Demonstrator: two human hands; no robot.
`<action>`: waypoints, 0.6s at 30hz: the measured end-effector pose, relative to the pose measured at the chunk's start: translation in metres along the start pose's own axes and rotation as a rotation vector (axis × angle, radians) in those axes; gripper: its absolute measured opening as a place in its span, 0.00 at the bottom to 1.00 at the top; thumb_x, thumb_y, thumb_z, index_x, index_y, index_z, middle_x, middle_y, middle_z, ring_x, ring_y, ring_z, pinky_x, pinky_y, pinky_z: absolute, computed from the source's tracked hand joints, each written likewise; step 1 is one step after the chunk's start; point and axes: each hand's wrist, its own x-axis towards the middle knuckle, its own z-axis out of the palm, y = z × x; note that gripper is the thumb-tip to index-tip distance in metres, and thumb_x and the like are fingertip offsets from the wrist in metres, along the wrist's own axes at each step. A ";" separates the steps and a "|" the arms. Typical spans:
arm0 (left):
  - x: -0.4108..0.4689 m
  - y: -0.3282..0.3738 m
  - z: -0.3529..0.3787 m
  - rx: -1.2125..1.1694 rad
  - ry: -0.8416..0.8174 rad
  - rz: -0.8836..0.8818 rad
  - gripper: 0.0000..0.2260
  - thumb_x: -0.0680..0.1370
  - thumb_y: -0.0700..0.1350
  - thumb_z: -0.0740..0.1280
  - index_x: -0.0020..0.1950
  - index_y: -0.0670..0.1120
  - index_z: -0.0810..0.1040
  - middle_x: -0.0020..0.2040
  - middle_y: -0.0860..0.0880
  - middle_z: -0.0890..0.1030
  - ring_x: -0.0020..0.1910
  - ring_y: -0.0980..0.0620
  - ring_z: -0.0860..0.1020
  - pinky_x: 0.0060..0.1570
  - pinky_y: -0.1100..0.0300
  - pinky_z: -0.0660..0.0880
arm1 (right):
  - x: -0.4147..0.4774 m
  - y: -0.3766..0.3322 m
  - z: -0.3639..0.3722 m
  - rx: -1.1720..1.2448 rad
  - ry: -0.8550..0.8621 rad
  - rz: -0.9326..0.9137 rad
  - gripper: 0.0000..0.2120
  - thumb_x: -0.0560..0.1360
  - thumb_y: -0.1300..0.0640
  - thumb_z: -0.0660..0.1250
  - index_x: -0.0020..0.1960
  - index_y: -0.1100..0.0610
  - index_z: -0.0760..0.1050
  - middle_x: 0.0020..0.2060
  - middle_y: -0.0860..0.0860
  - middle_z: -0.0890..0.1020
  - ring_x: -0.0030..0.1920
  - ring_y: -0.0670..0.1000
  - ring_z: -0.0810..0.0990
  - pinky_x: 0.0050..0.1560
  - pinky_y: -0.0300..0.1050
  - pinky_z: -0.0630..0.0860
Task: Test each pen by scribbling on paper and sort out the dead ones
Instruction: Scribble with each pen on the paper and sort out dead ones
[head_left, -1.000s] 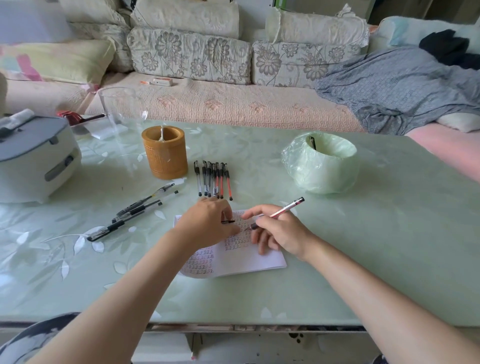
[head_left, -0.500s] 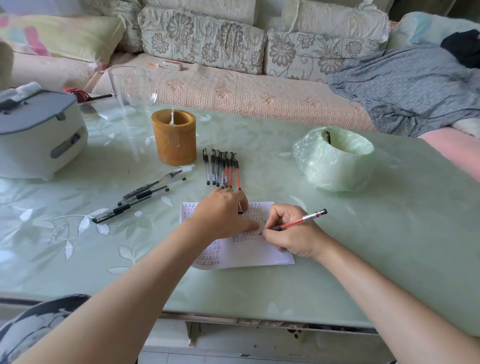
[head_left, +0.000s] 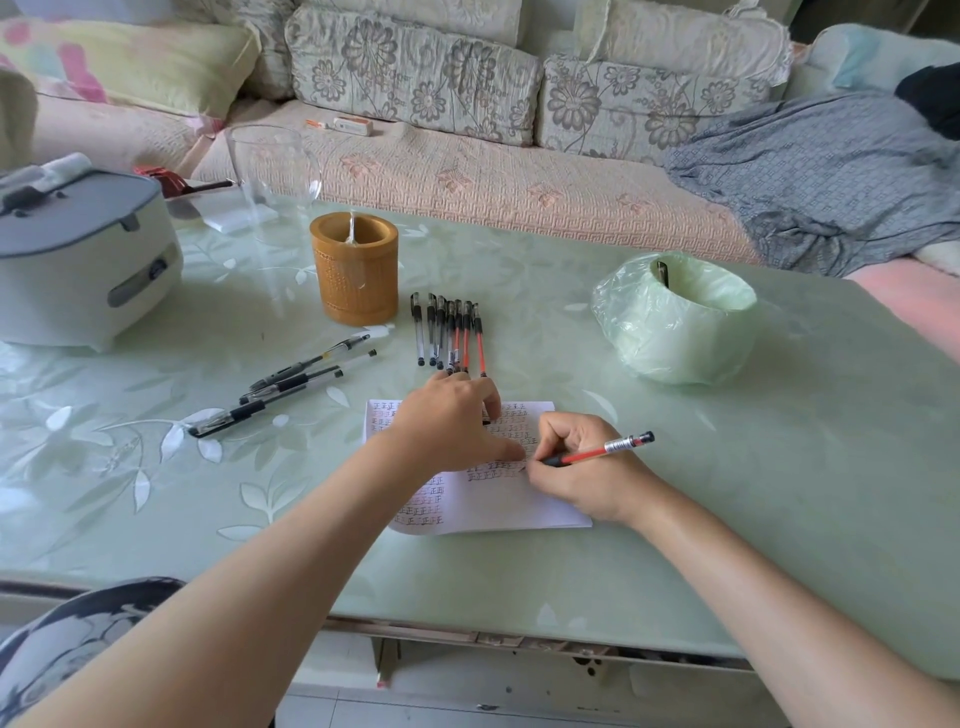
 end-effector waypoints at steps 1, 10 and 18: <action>0.000 0.000 0.000 -0.002 -0.004 -0.004 0.23 0.63 0.68 0.73 0.48 0.55 0.74 0.48 0.53 0.77 0.51 0.53 0.68 0.55 0.53 0.75 | 0.000 0.000 0.000 -0.012 0.003 0.000 0.09 0.65 0.60 0.69 0.31 0.53 0.70 0.25 0.44 0.70 0.28 0.47 0.65 0.31 0.41 0.61; -0.002 0.003 -0.003 0.006 -0.019 -0.019 0.23 0.64 0.67 0.73 0.51 0.54 0.75 0.49 0.53 0.76 0.55 0.52 0.69 0.55 0.53 0.74 | -0.001 0.002 0.002 -0.063 0.011 -0.017 0.07 0.63 0.59 0.67 0.31 0.56 0.68 0.26 0.45 0.68 0.29 0.47 0.65 0.31 0.43 0.60; -0.002 0.002 -0.003 0.002 -0.019 -0.023 0.24 0.64 0.67 0.73 0.50 0.55 0.75 0.50 0.54 0.76 0.52 0.54 0.67 0.54 0.53 0.75 | -0.004 0.000 0.001 -0.045 0.047 -0.065 0.09 0.64 0.64 0.68 0.31 0.59 0.68 0.26 0.44 0.68 0.28 0.44 0.64 0.30 0.40 0.59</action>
